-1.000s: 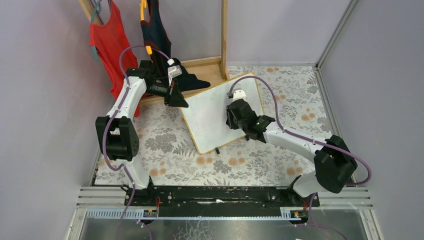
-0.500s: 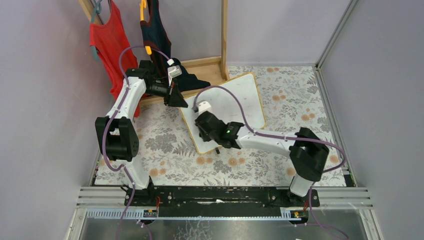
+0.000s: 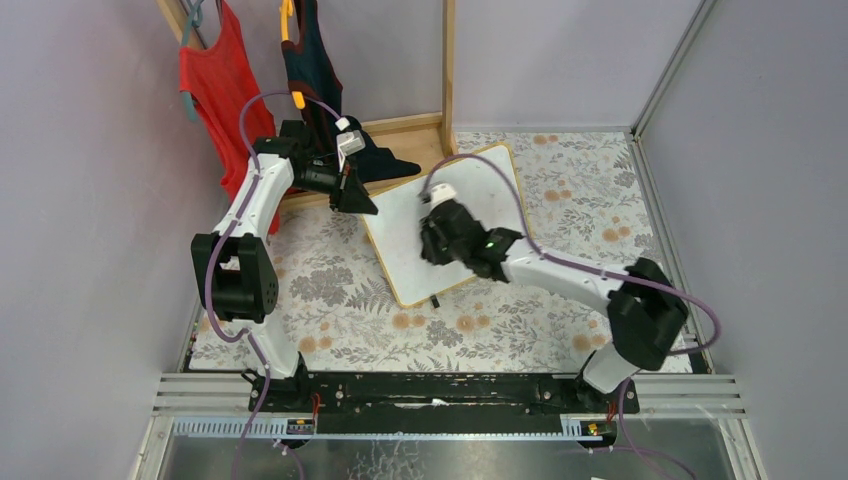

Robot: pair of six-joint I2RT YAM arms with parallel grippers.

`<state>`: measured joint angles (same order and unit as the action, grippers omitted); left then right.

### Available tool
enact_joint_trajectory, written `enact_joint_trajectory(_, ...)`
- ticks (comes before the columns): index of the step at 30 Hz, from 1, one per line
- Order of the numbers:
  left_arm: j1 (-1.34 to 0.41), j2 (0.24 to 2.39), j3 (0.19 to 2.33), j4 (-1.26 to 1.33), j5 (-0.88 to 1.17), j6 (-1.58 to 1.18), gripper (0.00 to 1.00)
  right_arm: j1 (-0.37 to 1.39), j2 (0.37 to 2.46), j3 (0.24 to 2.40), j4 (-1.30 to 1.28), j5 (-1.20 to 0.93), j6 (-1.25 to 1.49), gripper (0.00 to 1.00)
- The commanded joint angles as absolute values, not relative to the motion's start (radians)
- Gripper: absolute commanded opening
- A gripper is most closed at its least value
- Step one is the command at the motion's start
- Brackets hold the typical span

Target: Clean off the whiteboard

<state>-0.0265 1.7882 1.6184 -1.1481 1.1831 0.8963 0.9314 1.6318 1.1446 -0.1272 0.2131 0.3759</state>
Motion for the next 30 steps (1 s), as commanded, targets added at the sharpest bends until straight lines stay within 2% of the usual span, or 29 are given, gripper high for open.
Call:
enact_joint_trajectory(1, -0.064, 1.787, 1.586, -1.151, 1.123, 0.956, 0.00, 0.739, 1.532, 1.092, -0.154, 0.305, 0.307, 0.00)
enact_joint_trajectory(6, -0.063, 1.786, 1.585, -1.147, 1.127, 0.956, 0.00, 0.572, 1.473, 1.034, -0.170, 0.276, 0.288, 0.00)
enact_joint_trajectory(13, -0.064, 1.777, 1.586, -1.146, 1.110, 0.955, 0.00, 0.472, 1.441, 0.967, -0.175, 0.312, 0.276, 0.00)
enact_joint_trajectory(30, -0.064, 1.792, 1.580, -1.147, 1.118, 0.952, 0.00, 0.512, 1.408, 0.917, -0.028, 0.085, 0.371, 0.00)
